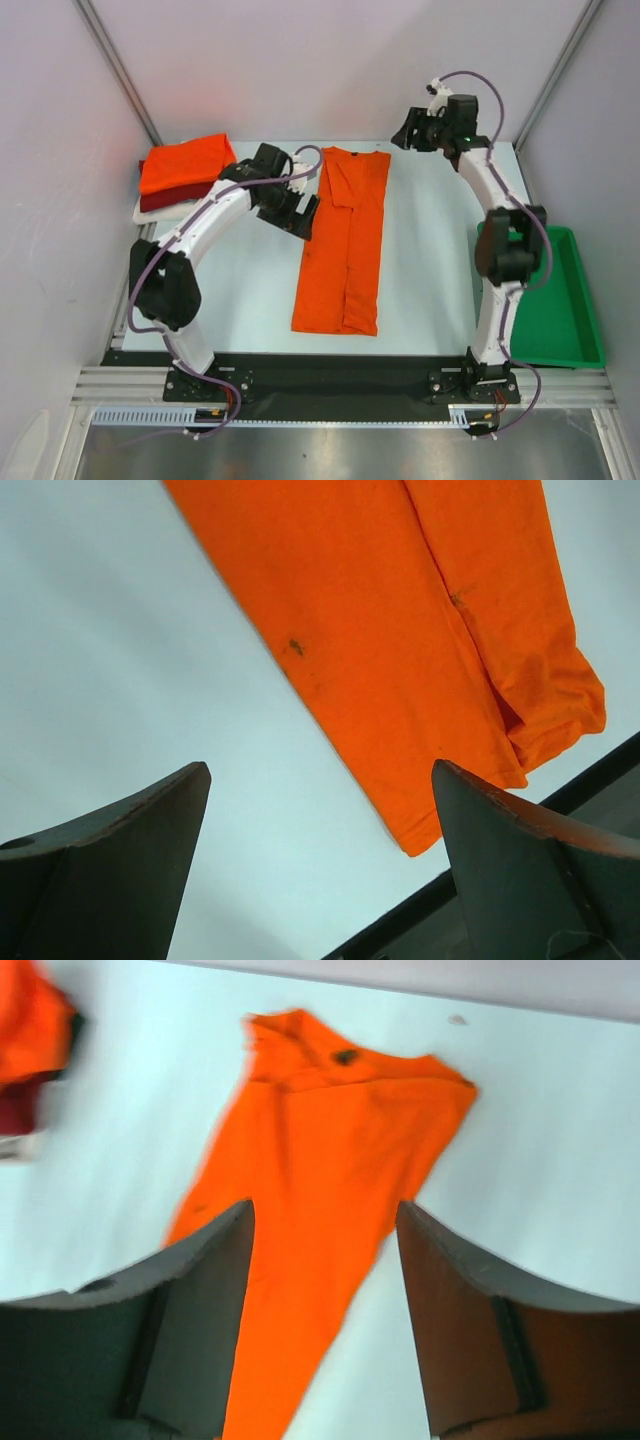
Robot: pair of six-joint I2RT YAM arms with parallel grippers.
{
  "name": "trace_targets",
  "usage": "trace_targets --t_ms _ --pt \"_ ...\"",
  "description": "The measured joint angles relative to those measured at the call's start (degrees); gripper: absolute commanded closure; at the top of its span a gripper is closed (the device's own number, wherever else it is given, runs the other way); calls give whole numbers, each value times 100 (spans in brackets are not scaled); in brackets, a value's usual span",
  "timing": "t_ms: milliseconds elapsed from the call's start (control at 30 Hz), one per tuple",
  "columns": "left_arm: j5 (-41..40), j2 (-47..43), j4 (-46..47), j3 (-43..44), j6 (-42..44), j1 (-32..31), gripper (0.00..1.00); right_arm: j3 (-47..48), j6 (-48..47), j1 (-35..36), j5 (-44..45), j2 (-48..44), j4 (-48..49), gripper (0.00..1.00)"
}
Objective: Fold and stack the t-shirts
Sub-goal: Fold the tshirt
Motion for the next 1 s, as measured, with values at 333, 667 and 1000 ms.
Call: trace_targets --t_ms 333,667,1000 --pt "570 -680 444 -1683 -1163 669 9 -5504 964 256 -922 -4177 94 46" --pt "1628 -697 1104 -3143 -1834 988 31 -8651 1738 999 -1198 -5156 -581 49" --pt "1950 -820 1539 -4435 -2227 949 35 -8741 2096 1609 -1281 -4922 -435 53"
